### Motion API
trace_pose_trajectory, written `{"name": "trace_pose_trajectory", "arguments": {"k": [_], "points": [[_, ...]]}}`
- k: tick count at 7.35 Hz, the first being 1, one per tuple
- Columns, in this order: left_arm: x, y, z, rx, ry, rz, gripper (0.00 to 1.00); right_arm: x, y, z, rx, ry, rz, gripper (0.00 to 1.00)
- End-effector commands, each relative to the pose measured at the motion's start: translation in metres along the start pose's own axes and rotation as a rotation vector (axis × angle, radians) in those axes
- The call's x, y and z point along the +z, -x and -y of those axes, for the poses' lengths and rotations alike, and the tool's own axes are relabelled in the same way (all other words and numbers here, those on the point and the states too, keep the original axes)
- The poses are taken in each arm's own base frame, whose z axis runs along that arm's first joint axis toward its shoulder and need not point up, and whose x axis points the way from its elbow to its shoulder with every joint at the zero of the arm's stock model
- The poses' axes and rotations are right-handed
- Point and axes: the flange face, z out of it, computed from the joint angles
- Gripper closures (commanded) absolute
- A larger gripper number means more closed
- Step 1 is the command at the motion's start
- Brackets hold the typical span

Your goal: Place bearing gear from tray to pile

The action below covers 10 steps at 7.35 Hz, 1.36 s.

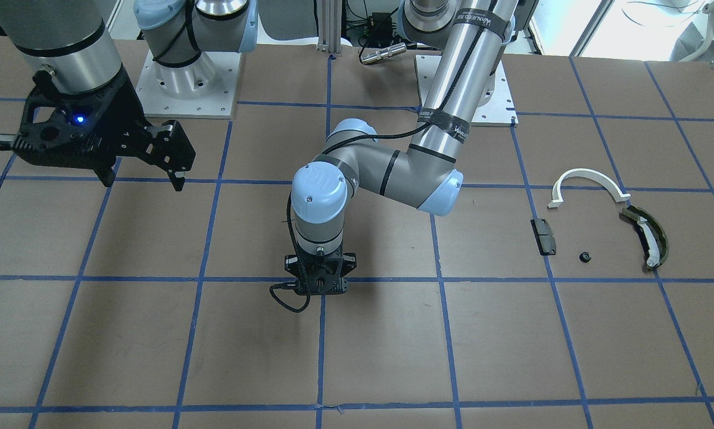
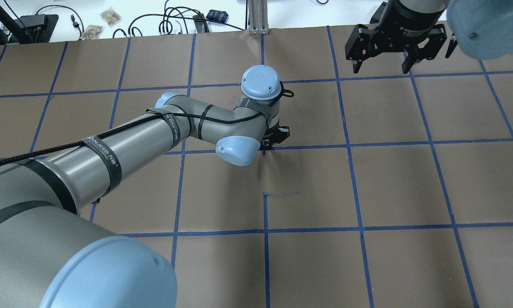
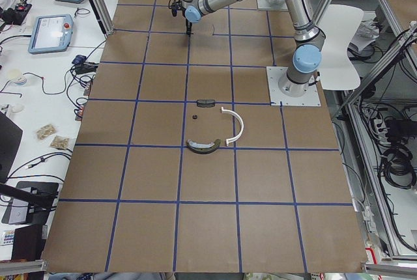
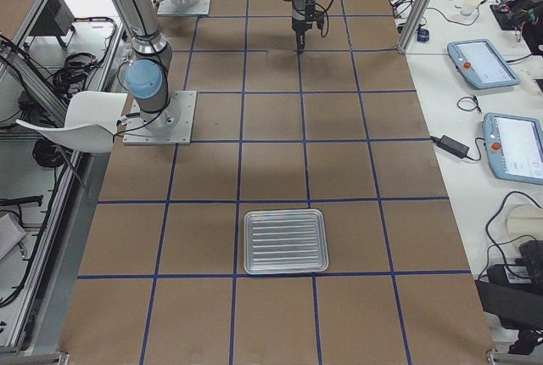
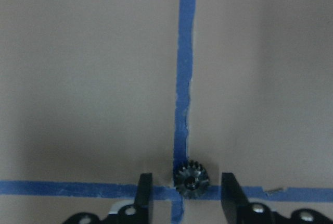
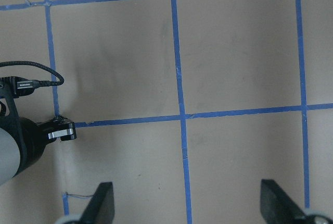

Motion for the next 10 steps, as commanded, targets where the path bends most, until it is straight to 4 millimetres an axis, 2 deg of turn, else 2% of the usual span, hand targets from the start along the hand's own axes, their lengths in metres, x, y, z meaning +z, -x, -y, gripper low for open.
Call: {"name": "trace_pose_trajectory", "arguments": {"k": [1, 2, 3, 4, 5, 8, 10], "points": [[-0.026, 0.013, 0.007, -0.007, -0.011, 0.008, 0.97, 0.001, 0.001, 0.000, -0.009, 0.002, 0.009, 0.00], [-0.061, 0.038, 0.017, -0.013, -0.005, 0.013, 0.97, 0.000, 0.001, 0.000, -0.008, 0.001, 0.009, 0.00], [-0.084, 0.083, 0.025, 0.085, 0.030, 0.034, 0.98, 0.000, 0.002, -0.001, -0.008, 0.001, 0.010, 0.00], [-0.103, 0.146, 0.037, 0.138, 0.056, 0.045, 0.98, 0.000, 0.002, -0.001, -0.006, 0.001, 0.010, 0.00], [-0.114, 0.214, 0.043, 0.203, 0.062, 0.057, 0.98, 0.001, 0.003, 0.000, -0.006, 0.002, 0.010, 0.00], [-0.098, 0.403, 0.018, 0.305, 0.121, 0.031, 0.99, 0.000, 0.003, 0.000, -0.005, -0.001, 0.008, 0.00], [-0.082, 0.504, -0.011, 0.323, 0.149, -0.011, 0.99, -0.001, 0.003, -0.001, -0.002, -0.001, 0.008, 0.00]]}}
